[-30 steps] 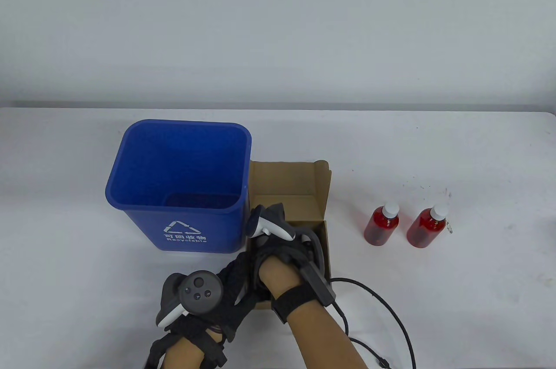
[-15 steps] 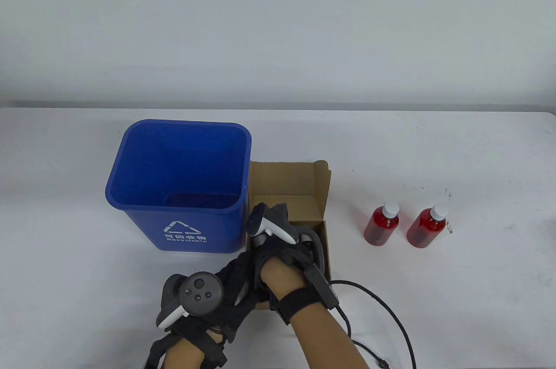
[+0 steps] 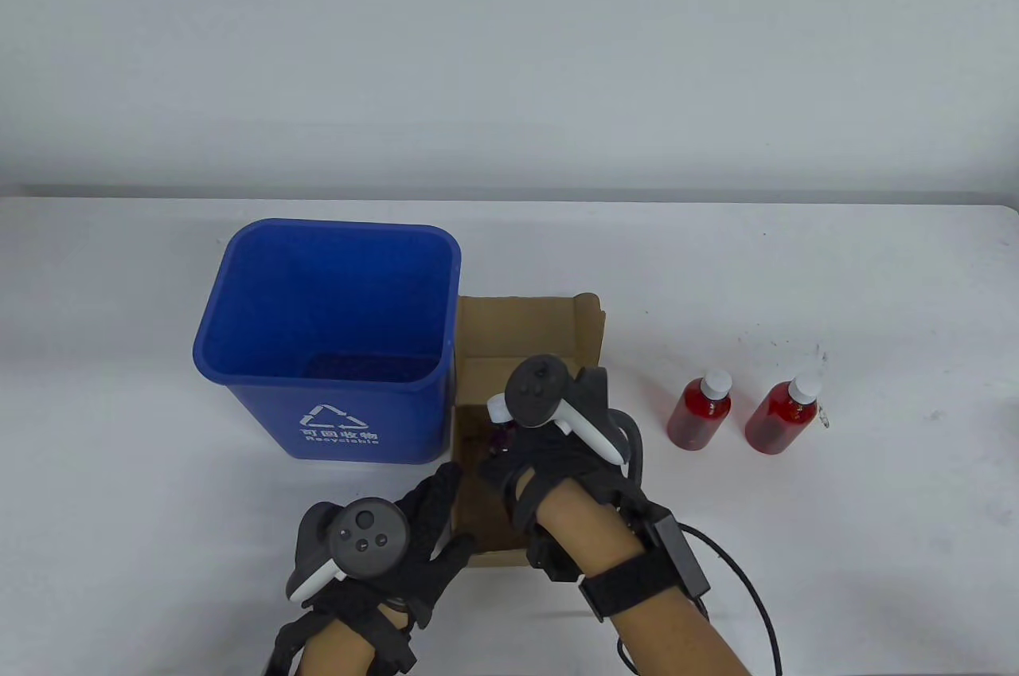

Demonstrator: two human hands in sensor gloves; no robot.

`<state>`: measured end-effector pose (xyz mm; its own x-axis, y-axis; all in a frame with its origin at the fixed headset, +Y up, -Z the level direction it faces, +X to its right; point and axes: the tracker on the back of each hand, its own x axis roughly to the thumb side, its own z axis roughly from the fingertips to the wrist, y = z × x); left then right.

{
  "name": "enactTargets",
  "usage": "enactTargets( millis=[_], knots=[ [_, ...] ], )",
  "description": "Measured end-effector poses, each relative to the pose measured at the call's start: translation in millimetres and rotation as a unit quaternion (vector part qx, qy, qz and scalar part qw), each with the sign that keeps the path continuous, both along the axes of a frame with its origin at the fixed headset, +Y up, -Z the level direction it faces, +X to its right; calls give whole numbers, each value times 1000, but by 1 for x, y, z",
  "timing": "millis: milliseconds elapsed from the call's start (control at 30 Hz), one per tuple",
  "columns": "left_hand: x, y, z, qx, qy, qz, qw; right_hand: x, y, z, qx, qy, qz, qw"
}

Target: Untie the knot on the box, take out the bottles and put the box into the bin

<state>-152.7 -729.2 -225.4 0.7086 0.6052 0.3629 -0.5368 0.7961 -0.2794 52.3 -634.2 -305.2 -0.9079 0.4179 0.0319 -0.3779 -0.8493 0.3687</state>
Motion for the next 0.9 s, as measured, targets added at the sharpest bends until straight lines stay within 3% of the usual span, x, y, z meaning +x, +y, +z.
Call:
enactTargets(
  millis=[167, 333, 533, 667, 900],
  knots=[
    [0, 0, 0, 0, 0, 0, 1000, 50, 15, 15, 64, -30, -44, 996],
    [2, -1, 0, -3, -4, 1, 1000, 93, 19, 30, 76, -51, -143, 986],
    [2, -1, 0, 0, -1, 0, 1000, 136, 22, 45, 159, -88, -149, 972],
    [2, -1, 0, 2, 0, 0, 1000, 174, 9, 50, 205, -130, -113, 963],
    [1, -1, 0, 1, 0, 2, 1000, 226, -23, 46, 215, -202, -98, 950]
  ],
)
